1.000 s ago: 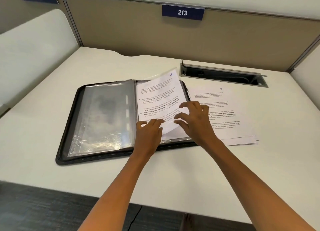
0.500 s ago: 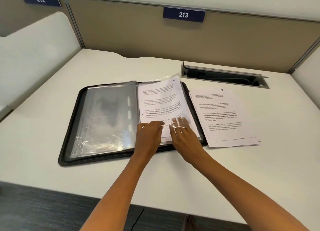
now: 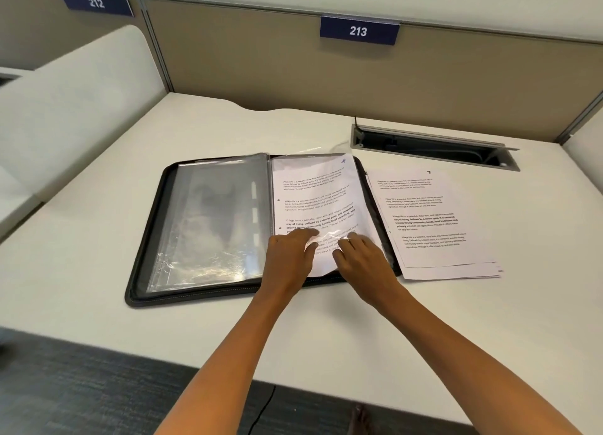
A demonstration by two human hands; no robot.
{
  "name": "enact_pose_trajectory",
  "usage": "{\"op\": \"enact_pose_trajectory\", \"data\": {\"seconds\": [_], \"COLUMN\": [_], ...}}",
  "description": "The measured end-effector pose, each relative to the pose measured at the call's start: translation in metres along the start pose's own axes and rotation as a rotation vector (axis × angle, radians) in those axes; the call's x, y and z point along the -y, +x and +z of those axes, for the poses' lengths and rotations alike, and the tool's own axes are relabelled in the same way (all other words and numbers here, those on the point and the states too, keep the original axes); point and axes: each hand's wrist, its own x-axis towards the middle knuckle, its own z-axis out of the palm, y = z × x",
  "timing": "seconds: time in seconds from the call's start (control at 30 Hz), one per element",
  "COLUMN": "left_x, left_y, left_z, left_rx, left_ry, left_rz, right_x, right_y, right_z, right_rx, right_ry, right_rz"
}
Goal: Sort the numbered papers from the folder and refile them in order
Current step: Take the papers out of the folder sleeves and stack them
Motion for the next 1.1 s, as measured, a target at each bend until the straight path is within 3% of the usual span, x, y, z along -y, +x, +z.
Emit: {"op": "enact_pose_trajectory", "data": {"seconds": [0.13, 0.33, 0.47, 0.6, 0.73, 0.97, 1.1], "left_x": [0.003, 0.011, 0.013, 0.012, 0.016, 0.015, 0.007], "left_y": [-0.01, -0.029, -0.035, -0.037, -0.034, -0.005, 0.0], "left_z": [-0.001, -0.002, -0.002, 0.002, 0.009, 0.024, 0.026], "left_rx": [0.032, -0.005, -0.003, 0.021, 0.062, 0.284, 0.218], "left_ry": [-0.037, -0.041, -0.014, -0.012, 0.027, 0.221, 0.188], "left_rz": [0.011, -0.019, -0.062, -0.05, -0.053, 0.017, 0.047], "right_x": [-0.001, 0.0, -0.001, -0.009, -0.022, -0.045, -0.048], "right_y": [-0.01, -0.041, -0.046, -0.034, -0.031, -0.026, -0.017], "right_z": [-0.007, -0.003, 0.002, 0.016, 0.019, 0.022, 0.013], "right_rx": [-0.093, -0.07, -0.07, 0.145, 0.298, 0.124, -0.043], "right_ry": [0.08, 0.2, 0.225, 0.139, 0.249, 0.319, 0.261], "right_rz": [0.055, 0.155, 0.121, 0.132, 0.159, 0.217, 0.228]}}
